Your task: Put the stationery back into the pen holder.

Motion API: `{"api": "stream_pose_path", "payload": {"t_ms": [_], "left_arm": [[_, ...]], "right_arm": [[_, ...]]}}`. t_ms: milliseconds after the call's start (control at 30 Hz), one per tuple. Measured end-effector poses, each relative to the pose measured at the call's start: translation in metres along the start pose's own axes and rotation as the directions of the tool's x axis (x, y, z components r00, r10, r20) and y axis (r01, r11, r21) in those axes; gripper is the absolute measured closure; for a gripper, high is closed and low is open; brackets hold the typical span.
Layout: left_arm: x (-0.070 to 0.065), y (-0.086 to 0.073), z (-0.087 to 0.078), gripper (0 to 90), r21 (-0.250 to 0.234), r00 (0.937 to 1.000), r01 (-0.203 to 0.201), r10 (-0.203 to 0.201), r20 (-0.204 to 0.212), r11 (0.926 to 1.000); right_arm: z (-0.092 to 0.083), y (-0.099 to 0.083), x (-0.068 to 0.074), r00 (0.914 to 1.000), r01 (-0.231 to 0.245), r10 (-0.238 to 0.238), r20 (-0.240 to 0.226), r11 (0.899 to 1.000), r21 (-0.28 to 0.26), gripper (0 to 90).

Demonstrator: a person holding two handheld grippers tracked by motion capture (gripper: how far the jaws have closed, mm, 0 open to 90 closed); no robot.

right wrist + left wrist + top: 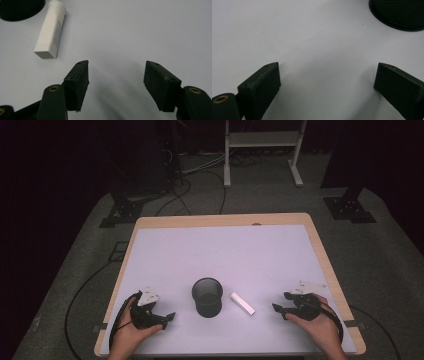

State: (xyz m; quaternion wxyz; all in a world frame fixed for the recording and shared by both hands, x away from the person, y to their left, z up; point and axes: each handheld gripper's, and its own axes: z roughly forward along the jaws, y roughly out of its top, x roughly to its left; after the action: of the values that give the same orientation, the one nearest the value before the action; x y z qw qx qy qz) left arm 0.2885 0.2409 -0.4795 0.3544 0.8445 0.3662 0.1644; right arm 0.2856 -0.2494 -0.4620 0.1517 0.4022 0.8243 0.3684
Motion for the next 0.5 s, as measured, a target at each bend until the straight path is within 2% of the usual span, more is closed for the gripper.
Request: {"api": "stream_pose_path", "payload": {"t_ms": [200, 500], "left_arm": [[0.0, 0.0, 0.0, 5.9, 0.0, 1.0, 0.001, -0.001, 0.0, 1.0], [0.0, 0.0, 0.0, 5.9, 0.0, 1.0, 0.001, -0.001, 0.001, 1.0]], "right_arm": [[-0.001, 0.006, 0.005, 0.9994, -0.012, 0.012, -0.032, 1.0, -0.015, 36.5], [0.002, 0.017, 0.019, 0.9966, 0.01, -0.011, -0.081, 1.0, -0.013, 37.9]]}}
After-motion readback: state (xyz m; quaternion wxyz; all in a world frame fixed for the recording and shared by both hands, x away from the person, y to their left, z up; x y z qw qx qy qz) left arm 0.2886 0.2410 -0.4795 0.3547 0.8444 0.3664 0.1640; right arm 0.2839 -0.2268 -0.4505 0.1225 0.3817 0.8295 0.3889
